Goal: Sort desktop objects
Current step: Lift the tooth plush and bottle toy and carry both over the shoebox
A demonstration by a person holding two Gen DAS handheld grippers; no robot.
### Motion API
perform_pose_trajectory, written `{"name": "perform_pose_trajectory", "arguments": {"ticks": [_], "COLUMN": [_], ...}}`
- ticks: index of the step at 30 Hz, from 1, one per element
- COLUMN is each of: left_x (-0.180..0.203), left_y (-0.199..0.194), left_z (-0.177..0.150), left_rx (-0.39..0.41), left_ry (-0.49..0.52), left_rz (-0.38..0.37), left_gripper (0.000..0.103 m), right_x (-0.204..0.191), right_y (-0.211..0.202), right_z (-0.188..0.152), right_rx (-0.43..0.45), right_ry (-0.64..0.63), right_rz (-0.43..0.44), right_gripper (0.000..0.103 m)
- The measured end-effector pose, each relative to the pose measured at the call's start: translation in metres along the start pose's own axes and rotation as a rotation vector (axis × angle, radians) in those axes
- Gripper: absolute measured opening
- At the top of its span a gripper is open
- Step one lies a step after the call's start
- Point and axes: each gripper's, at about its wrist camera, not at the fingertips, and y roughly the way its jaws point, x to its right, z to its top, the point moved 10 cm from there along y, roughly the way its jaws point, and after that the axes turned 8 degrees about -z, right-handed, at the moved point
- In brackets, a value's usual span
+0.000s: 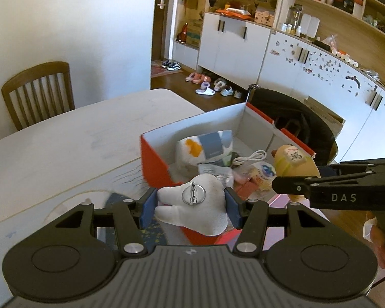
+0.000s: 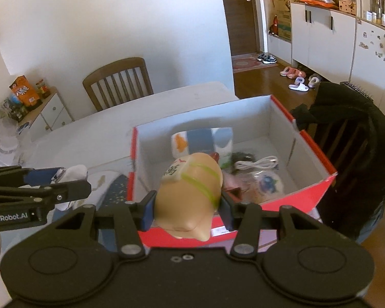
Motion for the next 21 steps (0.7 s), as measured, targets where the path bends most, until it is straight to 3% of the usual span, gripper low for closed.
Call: {"name": "perform_pose_trajectory", "arguments": {"ticks": [13, 21], "left_x": [0.042, 0.053], "left_y": [0.055, 0.090], "left_z": [0.021, 0.030], "left_rx": [-0.025, -0.036], "left_ry": [0.042, 0.054], "left_rz": [0.014, 0.031], "left_gripper": [0.055, 0.055], "right_x": [0.063, 0.081], "right_y": [0.027, 0.056], "right_z": [0.020, 0.030], "right_rx": [-0.004, -0.043], "right_ry": [-0.025, -0.065], "right_rz": [-0.025, -0.009], "right_gripper": [0.049, 0.049]}}
